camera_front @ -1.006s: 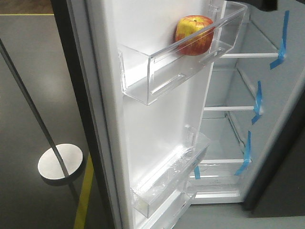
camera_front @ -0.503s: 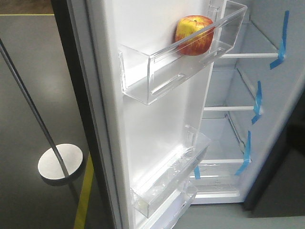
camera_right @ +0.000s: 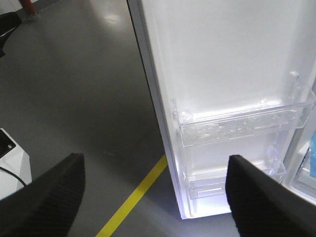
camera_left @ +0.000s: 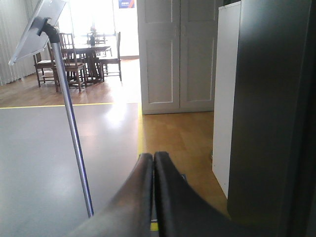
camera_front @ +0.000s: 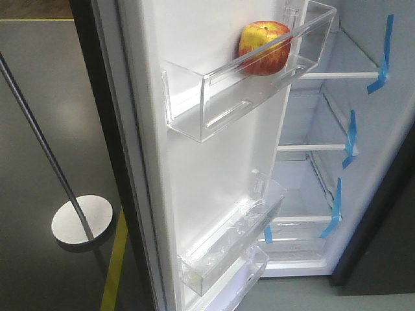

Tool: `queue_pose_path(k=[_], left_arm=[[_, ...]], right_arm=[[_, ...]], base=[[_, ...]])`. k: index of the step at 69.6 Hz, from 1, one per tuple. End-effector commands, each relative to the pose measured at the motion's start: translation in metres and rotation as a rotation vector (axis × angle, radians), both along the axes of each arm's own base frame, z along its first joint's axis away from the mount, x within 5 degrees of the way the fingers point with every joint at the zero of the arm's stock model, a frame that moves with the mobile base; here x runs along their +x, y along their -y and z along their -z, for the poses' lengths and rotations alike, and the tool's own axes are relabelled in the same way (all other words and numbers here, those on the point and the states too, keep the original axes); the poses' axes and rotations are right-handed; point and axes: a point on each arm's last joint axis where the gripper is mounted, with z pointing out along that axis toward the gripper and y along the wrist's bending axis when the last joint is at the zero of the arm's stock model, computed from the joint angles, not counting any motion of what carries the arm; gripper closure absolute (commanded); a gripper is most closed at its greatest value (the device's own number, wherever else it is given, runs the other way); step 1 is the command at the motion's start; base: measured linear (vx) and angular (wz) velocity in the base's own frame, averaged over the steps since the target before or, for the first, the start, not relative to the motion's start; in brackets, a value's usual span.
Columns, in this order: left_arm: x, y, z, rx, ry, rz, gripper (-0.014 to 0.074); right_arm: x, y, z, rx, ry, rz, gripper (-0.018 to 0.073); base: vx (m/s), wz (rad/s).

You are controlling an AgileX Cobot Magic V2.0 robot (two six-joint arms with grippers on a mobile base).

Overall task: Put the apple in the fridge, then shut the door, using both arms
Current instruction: 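Open the right gripper and withdraw it from the bin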

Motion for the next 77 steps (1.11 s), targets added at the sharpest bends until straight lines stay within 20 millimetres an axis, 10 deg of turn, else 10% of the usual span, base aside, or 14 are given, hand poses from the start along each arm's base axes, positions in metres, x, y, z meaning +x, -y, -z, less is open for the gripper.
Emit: queue_pose_path(k=[1, 62, 77], left_arm=[[-0.001, 0.000, -0.003, -0.007, 0.073, 0.000, 0.0603], [-0.001, 0.000, -0.006, -0.059, 0.107, 0.003, 0.0603], [-0.009, -0.001, -0.044, -0.186, 0.327, 0.019, 0.0603]], right_arm=[[-0.005, -0.001, 0.001, 0.061, 0.025, 0.006, 0.0001], [-0.017, 0.001, 0.018, 0.054, 0.025, -0.018, 0.0001], [-0.017, 0.001, 0.018, 0.055, 0.025, -0.017, 0.0001]], base=[[0.00, 0.00], [0.00, 0.00], [0.00, 0.00]])
